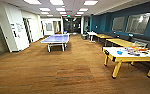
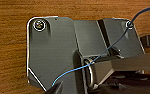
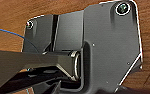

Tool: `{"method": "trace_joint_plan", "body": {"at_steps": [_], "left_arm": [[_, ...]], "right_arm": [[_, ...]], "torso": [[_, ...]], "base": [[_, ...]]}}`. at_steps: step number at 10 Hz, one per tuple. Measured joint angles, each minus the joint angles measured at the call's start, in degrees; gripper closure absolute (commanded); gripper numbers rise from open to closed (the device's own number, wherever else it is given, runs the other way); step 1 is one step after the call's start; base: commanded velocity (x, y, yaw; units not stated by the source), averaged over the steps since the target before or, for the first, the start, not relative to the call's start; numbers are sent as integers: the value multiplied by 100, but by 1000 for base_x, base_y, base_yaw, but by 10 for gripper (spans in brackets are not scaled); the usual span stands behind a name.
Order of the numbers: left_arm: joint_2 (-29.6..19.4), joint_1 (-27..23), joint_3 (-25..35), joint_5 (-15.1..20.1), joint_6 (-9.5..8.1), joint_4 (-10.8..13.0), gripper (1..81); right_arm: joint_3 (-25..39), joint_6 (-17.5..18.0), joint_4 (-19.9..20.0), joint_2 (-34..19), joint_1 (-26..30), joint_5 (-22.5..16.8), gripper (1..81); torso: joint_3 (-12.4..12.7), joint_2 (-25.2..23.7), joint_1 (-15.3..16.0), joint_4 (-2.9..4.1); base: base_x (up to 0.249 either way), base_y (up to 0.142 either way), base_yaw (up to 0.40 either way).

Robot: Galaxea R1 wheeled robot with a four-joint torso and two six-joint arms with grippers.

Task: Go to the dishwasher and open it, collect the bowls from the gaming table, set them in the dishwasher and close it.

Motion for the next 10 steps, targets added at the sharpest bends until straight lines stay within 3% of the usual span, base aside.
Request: {"method": "trace_joint_plan", "body": {"at_steps": [10], "left_arm": [[16, 0, 5, 2, 0, 0, 10]], "right_arm": [[-113, 2, -2, 60, -18, -7, 10]], "torso": [[0, 0, 0, 0]], "base": [[254, 0, 0]]}}
